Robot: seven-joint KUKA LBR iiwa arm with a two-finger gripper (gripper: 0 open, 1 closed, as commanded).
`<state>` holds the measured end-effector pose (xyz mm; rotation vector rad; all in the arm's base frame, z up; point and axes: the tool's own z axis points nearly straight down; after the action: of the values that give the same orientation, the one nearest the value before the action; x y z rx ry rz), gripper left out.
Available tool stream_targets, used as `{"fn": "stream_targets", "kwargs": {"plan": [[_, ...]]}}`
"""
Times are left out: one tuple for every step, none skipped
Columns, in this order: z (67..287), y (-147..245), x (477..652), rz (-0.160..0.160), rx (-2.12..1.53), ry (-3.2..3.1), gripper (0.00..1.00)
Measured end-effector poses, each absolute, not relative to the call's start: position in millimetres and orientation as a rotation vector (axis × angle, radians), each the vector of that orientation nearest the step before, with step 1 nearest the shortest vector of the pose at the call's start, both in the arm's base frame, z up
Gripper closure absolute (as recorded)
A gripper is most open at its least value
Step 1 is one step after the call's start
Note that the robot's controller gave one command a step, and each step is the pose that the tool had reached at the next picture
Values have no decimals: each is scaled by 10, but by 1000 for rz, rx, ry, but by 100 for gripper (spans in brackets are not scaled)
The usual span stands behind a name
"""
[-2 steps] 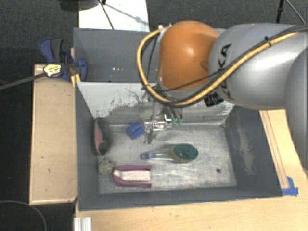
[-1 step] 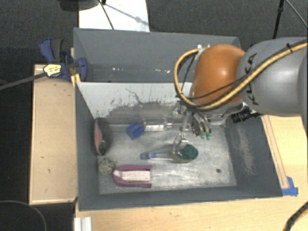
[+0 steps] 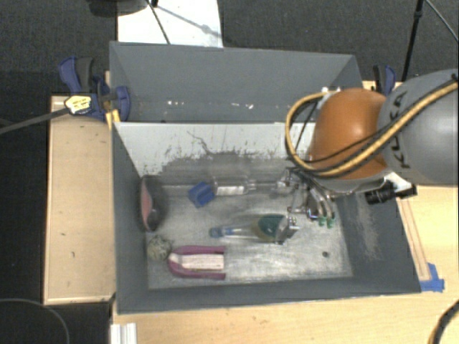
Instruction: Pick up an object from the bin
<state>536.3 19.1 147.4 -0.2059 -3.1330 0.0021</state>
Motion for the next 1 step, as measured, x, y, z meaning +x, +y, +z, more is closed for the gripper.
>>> {"fn": "stream_targets", "kwargs": {"plan": [[1336, 195, 5232, -1, -219, -3133, 0]]}}
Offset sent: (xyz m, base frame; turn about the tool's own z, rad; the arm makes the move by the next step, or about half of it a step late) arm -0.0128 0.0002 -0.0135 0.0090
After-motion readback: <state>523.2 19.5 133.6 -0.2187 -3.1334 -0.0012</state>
